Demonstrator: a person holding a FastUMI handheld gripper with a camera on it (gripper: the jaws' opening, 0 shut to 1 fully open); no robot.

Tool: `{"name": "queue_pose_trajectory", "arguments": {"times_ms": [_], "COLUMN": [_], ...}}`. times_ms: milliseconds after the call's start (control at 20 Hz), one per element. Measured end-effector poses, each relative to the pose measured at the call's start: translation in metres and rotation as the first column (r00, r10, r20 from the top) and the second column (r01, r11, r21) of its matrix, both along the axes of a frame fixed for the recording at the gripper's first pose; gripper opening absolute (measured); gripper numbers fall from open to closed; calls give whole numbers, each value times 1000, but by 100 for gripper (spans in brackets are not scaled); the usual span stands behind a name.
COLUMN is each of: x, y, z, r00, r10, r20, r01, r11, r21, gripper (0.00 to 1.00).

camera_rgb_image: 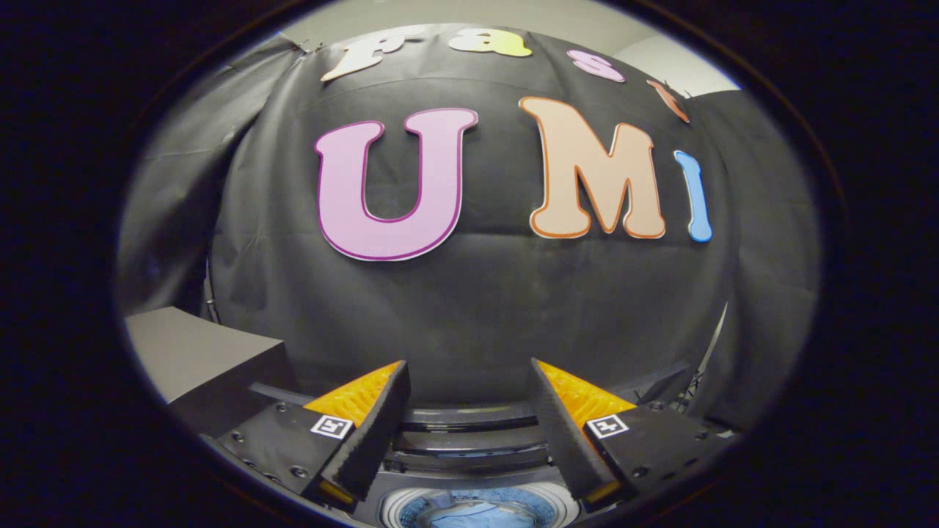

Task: Put the clothes into the washing machine and then close the washing machine lid.

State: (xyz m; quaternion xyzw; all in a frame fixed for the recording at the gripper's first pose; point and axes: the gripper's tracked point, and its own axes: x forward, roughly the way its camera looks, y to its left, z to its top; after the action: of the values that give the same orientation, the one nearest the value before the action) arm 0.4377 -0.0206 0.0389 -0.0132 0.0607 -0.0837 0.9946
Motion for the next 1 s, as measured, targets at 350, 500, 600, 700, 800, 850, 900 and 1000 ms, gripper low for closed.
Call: {"name": "queue_pose_trajectory", "arguments": {"times_ms": [350,500,600,700,800,850,900,1000], "x": [-25,-33,-37,-42,-46,-48,-51,-53], "y": [2,2,3,3,4,4,4,4], "z": [-6,-9,-11,-12,-14,-15,-17,-18], "r00": [1000,1000,1000,999,999,999,999,999], "r10": [13,14,16,12,14,13,13,10], "r20": [-25,-23,-26,-32,-35,-36,-41,-48], "r01": [-13,-14,-16,-12,-14,-12,-13,-9], "r11": [1000,1000,1000,1000,1000,1000,1000,1000], "r21": [2,2,4,6,3,10,11,13], "gripper": [100,100,99,99,99,99,99,99]}}
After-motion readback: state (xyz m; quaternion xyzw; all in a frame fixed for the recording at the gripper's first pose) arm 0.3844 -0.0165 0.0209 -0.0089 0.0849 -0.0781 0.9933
